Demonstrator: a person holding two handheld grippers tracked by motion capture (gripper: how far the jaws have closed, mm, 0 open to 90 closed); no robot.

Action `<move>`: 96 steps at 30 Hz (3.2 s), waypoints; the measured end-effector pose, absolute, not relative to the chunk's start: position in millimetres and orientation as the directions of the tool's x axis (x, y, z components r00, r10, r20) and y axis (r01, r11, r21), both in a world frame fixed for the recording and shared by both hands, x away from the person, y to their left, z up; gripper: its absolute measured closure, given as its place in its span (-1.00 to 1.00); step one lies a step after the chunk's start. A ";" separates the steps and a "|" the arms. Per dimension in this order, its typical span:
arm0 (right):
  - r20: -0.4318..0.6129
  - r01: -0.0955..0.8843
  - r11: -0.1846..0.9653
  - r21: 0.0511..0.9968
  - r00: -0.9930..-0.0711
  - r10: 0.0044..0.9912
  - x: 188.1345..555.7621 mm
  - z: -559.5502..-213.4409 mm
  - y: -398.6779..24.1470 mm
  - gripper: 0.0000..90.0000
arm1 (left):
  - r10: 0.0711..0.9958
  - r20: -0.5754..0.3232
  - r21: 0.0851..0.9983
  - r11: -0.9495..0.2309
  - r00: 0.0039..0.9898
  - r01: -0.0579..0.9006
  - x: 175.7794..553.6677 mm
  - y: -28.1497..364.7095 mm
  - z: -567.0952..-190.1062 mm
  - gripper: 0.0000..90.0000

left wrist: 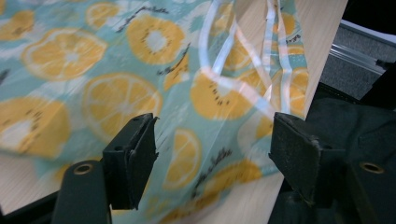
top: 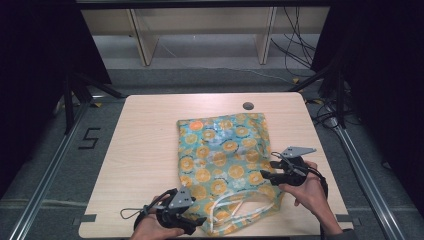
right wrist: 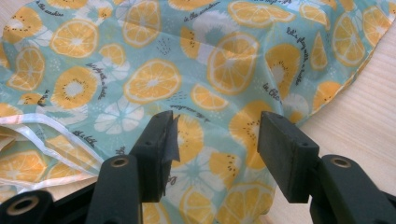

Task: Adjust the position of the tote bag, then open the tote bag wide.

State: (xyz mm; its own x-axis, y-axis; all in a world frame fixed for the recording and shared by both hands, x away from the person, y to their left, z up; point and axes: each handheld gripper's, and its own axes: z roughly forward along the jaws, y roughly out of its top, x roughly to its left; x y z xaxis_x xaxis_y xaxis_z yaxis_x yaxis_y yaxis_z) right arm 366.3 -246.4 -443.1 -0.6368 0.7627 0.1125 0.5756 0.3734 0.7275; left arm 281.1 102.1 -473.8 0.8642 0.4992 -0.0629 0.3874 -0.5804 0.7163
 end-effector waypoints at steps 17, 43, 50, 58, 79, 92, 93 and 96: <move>0.109 0.596 0.405 0.693 -0.642 0.759 370.3 -448.1 -251.6 0.04 | 0.448 0.048 0.720 -0.635 0.893 0.280 295.1 91.5 -481.6 0.91; 0.167 0.547 0.341 0.765 -0.678 0.715 361.7 -424.7 -246.1 0.02 | 0.669 0.009 0.883 -0.354 0.743 0.308 403.9 111.1 -403.0 0.99; 0.147 0.514 0.380 0.769 -0.720 0.678 358.9 -417.4 -228.4 0.00 | 0.709 -0.043 0.878 -0.310 0.704 0.366 432.4 115.7 -410.3 0.99; 0.127 0.511 0.413 0.754 -0.731 0.671 373.7 -428.6 -214.9 0.06 | 0.715 -0.060 0.864 -0.312 0.696 0.395 442.4 117.8 -421.9 0.99; 0.025 0.442 0.398 0.804 -0.694 0.720 445.5 -420.6 -212.7 1.00 | 0.703 -0.100 0.815 -0.348 0.705 0.462 452.6 127.8 -446.6 0.86; 0.049 0.499 0.395 0.772 -0.665 0.745 476.8 -435.6 -211.4 1.00 | 0.676 -0.154 0.813 -0.328 0.721 0.481 418.3 144.6 -418.7 0.01; 0.048 0.496 0.390 0.776 -0.662 0.748 477.0 -436.0 -211.5 1.00 | 0.676 -0.154 0.813 -0.328 0.721 0.481 418.3 144.6 -418.7 -0.03; 0.055 0.498 0.385 0.777 -0.663 0.747 477.0 -435.4 -213.0 1.00 | 0.641 -0.115 0.830 -0.358 0.759 0.428 392.7 139.3 -404.6 -0.07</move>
State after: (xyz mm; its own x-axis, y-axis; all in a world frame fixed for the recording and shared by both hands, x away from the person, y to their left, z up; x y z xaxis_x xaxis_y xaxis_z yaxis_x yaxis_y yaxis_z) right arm 477.0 -213.0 -435.4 -0.6626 0.7470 0.0549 0.4984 0.3850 0.7767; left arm 392.7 139.3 -404.6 0.7588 0.6411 -0.1147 0.4281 -0.3582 0.8297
